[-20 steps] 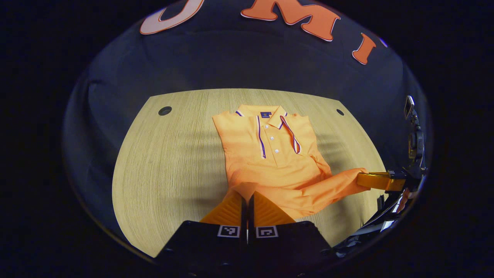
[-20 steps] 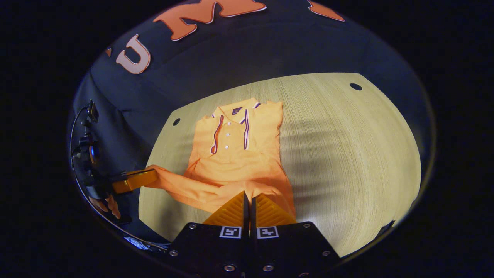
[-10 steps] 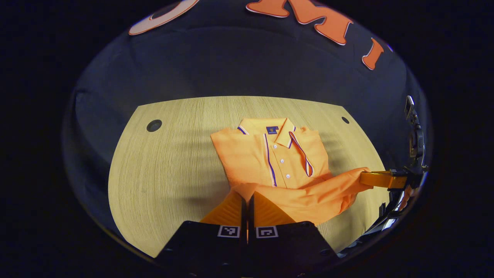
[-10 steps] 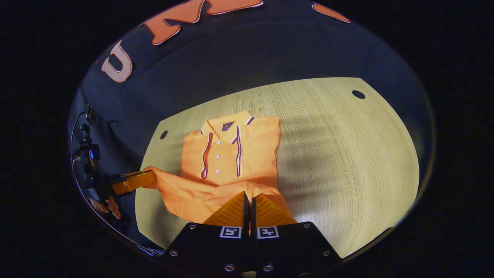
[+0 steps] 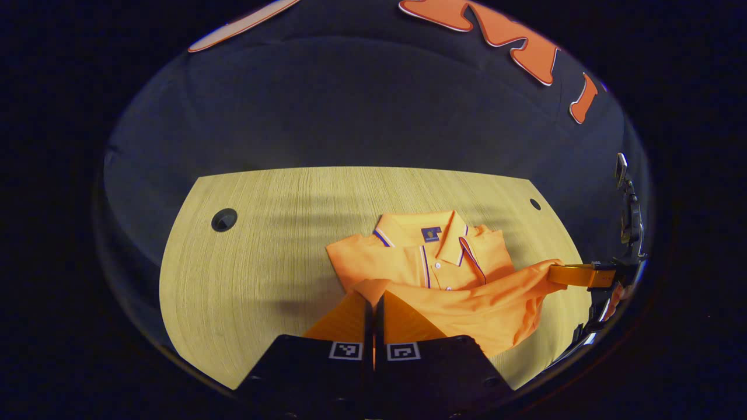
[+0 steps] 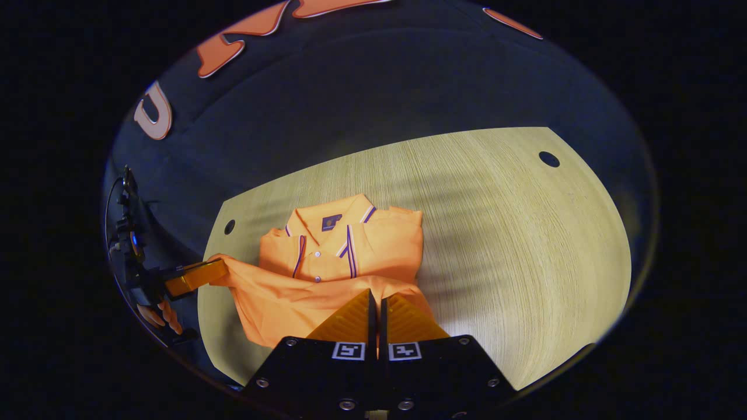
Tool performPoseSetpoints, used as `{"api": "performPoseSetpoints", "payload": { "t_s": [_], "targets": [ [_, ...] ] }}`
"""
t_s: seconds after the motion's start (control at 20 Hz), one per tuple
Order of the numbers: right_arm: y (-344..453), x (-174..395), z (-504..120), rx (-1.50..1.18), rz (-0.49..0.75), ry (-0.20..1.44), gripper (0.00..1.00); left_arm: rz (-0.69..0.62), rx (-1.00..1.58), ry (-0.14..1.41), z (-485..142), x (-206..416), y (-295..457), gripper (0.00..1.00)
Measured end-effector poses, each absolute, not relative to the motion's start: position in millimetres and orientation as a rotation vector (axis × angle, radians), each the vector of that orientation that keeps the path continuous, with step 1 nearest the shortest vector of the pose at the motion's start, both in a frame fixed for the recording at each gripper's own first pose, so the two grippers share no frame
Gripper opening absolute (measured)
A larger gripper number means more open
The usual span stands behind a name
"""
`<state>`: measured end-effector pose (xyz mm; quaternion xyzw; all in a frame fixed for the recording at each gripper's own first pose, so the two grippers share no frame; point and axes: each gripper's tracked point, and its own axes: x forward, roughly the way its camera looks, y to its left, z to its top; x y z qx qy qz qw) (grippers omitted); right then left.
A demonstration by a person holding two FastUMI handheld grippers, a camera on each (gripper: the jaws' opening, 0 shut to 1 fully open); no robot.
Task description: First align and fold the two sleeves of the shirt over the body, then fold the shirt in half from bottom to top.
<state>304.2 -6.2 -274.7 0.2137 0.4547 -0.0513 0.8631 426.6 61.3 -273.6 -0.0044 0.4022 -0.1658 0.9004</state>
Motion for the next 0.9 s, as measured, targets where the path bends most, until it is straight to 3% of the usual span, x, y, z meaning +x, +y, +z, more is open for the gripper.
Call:
{"api": "performPoseSetpoints", "payload": {
  "t_s": [0.7, 0.9],
  "targets": [
    [-25, 385, -321, 0.476, -0.201, 1.006, 0.02, -0.307, -0.085, 0.887, -325, 499, 71, 0.01],
    [-29, 395, -327, 0.465, -0.201, 0.983, 0.15, -0.301, -0.101, 0.883, -337, 508, 69, 0.02]
  ]
}}
